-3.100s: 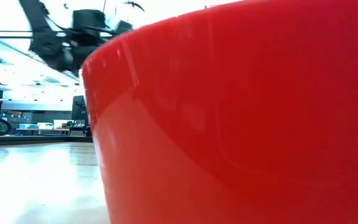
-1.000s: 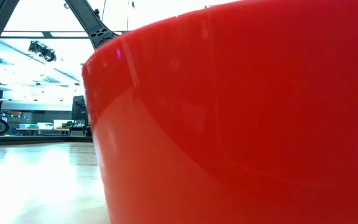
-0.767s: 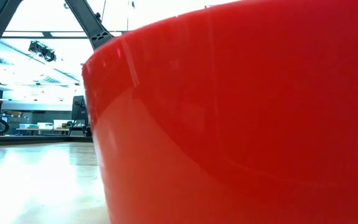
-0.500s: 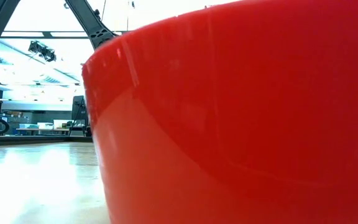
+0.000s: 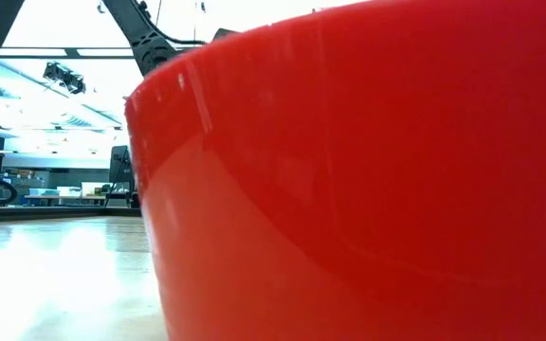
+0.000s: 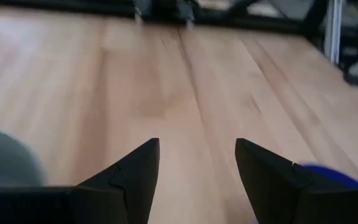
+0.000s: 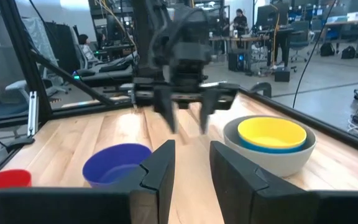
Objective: Nest bowls inside each other
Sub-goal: Stack the dark blue bowl on the yellow bowl
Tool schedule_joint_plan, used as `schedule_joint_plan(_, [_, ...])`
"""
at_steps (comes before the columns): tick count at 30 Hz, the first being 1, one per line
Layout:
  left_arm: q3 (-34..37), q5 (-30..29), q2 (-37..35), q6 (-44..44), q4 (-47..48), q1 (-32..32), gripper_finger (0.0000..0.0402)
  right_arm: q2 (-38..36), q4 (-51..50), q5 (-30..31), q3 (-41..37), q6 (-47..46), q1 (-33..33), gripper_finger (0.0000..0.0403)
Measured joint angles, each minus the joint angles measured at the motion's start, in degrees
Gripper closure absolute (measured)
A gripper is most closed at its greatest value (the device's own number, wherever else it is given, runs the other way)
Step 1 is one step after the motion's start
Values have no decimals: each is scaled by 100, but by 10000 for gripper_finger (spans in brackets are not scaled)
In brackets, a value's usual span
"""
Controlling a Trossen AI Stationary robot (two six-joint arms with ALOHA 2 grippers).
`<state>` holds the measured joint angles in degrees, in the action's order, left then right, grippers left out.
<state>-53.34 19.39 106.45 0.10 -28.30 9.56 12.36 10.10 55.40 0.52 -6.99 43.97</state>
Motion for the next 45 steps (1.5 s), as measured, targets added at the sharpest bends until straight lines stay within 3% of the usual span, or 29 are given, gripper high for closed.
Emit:
schedule_joint_plan(8, [1,-868,-287,-58,1232,-944,181,-2,-93,0,1,-113,0,292])
schedule_joint_plan(14, [0,-1346,-485,-129,1616,-1325,181,-2,-93,-2,1,-114,0,291])
schedule_joint_plan(33, [256,-1682,-404,-402,1741,-1191,183,-2,-91,-11,0,-77,0,293])
schedule_joint_plan(45, [256,-1774,-125,-546,1636,-1193,239,0,-89,-7,-1,-75,0,294])
